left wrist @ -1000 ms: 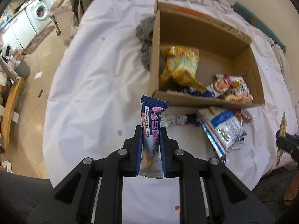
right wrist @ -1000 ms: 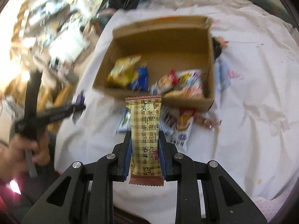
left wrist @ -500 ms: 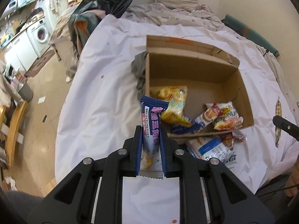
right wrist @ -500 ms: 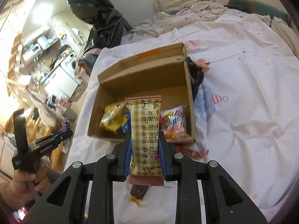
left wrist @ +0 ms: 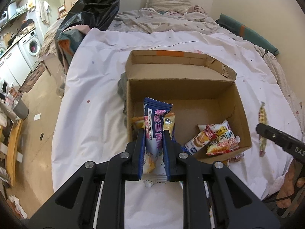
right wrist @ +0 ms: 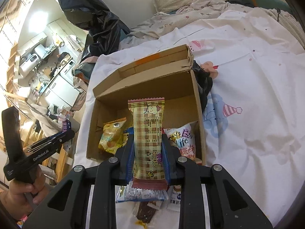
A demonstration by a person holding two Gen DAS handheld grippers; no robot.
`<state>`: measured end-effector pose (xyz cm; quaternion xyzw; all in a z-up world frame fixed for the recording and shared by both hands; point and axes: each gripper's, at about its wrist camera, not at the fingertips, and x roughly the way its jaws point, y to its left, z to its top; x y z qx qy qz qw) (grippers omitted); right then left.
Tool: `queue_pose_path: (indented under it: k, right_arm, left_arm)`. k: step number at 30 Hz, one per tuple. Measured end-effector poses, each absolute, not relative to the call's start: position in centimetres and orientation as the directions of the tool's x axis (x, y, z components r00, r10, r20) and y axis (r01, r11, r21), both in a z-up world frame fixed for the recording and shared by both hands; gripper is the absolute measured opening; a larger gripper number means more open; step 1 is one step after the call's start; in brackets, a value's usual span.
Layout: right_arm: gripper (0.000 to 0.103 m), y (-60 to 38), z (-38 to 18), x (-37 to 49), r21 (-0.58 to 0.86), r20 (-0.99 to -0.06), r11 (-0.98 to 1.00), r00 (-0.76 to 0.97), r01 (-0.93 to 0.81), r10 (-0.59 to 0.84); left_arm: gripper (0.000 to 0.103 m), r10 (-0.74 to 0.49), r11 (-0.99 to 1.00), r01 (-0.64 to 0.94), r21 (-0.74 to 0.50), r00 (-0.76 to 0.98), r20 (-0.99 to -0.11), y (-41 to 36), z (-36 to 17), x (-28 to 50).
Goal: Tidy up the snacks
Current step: 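Lower both held bars into the box and open both grippers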
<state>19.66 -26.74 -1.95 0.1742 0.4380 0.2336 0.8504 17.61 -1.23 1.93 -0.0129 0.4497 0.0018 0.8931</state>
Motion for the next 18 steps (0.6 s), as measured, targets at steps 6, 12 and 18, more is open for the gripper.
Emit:
queue_pose_path:
  k: [6,12,18]
  right_arm:
    - [0.027,-25.7,-2.4,21.2,0.498,-0.673,0.834,0.501,-0.239,0.545]
    - [0.027,-24.6,-3.4,22.8,0.487,-0.698,0.846,0.487,-0.215,0.526]
    - [0.027,-24.0,-4.2,23.6,0.492,-0.719,0.851,0.467,-0.181,0.515]
  left_arm:
    - [0.014,-0.026,1.0,0.011,-0.024,0.591,-0.806,-2.5,1.3,19.8]
    - [0.014,-0.042,0.998,0.058,-0.01,0.598,-0.801,-4.2,0.4,21.9]
    - [0.014,-0.063,0.994,0.114,0.006,0.599,-0.798,-5.6,-1.0,23.1]
